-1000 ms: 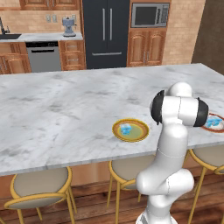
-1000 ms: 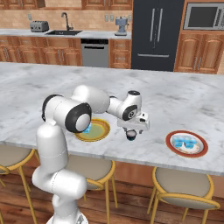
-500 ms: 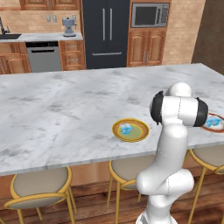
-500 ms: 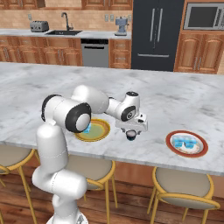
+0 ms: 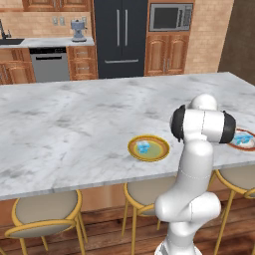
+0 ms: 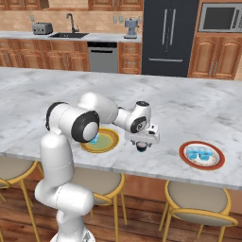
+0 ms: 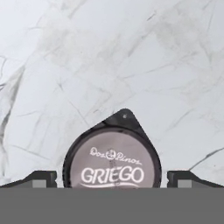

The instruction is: Place two yogurt containers on each plate.

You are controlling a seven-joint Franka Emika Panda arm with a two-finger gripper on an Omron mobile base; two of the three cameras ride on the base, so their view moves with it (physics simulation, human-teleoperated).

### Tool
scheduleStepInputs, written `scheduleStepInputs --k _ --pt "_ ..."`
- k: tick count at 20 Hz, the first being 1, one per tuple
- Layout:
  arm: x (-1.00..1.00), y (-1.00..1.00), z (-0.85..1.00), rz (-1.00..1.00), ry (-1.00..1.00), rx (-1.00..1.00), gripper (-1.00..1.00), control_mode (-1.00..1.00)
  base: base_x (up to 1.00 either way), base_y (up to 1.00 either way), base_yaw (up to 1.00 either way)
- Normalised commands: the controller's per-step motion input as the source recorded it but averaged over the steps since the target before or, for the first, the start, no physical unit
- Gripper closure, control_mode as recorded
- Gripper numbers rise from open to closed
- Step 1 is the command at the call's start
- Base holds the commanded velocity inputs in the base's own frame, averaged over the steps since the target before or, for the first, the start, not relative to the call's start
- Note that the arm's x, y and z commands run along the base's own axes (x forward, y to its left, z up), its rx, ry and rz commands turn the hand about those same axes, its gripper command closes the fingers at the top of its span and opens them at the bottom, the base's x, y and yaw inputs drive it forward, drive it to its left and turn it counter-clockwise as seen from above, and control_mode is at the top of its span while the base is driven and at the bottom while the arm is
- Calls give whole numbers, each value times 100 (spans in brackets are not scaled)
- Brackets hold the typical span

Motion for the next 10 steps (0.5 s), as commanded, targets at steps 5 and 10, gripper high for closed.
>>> scheduleStepInputs --k 5,10 --pt "0 0 -7 0 0 0 -100 -100 0 0 0" --pt "0 0 -6 0 0 0 -100 -100 0 0 0"
